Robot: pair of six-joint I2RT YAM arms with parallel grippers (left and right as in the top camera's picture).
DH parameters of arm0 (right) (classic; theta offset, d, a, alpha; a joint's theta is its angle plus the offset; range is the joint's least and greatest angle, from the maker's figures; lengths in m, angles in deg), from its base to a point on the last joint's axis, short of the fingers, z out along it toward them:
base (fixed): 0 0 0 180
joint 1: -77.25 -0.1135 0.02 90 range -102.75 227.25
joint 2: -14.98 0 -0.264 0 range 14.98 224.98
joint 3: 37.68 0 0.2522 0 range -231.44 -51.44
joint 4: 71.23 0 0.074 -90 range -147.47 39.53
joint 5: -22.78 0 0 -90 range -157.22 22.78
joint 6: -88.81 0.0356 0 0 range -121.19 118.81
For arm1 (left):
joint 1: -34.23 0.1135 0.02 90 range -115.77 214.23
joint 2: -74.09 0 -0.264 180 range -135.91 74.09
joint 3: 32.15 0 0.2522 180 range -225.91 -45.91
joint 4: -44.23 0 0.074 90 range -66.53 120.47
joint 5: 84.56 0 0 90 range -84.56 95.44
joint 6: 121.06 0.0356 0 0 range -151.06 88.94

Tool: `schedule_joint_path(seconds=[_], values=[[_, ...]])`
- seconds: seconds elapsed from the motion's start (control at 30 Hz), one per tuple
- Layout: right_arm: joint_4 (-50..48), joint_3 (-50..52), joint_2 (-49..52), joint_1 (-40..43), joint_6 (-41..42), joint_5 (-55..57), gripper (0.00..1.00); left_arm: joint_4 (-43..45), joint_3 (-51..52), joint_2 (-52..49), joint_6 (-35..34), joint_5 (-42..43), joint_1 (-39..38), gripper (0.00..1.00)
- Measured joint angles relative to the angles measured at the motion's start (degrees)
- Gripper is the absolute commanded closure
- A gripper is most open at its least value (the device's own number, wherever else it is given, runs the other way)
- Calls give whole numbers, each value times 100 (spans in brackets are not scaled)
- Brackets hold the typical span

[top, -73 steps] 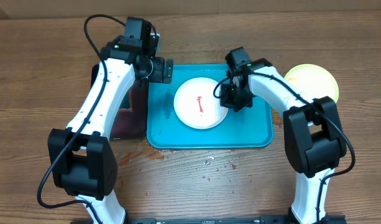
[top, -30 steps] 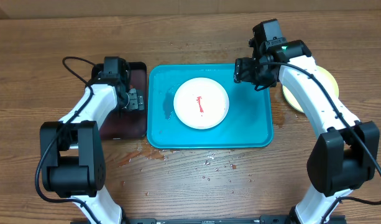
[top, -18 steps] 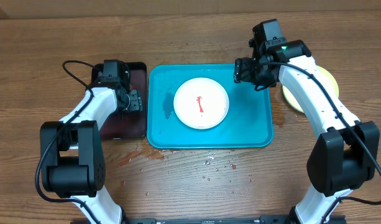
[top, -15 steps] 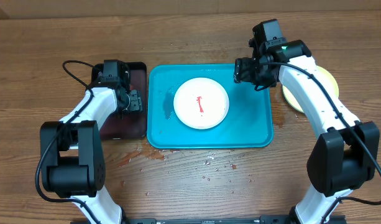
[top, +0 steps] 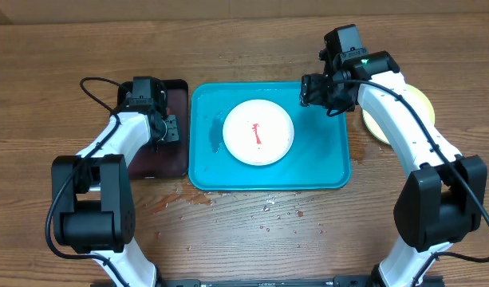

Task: Clean dirty plates on tray and stack at the side
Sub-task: 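Dip the sponge in the basin with the left gripper, right gripper withdrawing, then rub the sponge in the basin water with the left gripper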

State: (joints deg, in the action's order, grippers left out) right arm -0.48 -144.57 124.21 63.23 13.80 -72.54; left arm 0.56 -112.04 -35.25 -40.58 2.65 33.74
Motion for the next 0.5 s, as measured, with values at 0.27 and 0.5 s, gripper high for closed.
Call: schedule_joint_path(seconds=[0.27, 0.5], values=[[4, 0, 0, 0, 0, -2, 21, 22, 0, 0, -63, 0, 0, 69], [-2, 0, 0, 0, -2, -2, 21, 42, 0, 0, -94, 24, 0, 96]])
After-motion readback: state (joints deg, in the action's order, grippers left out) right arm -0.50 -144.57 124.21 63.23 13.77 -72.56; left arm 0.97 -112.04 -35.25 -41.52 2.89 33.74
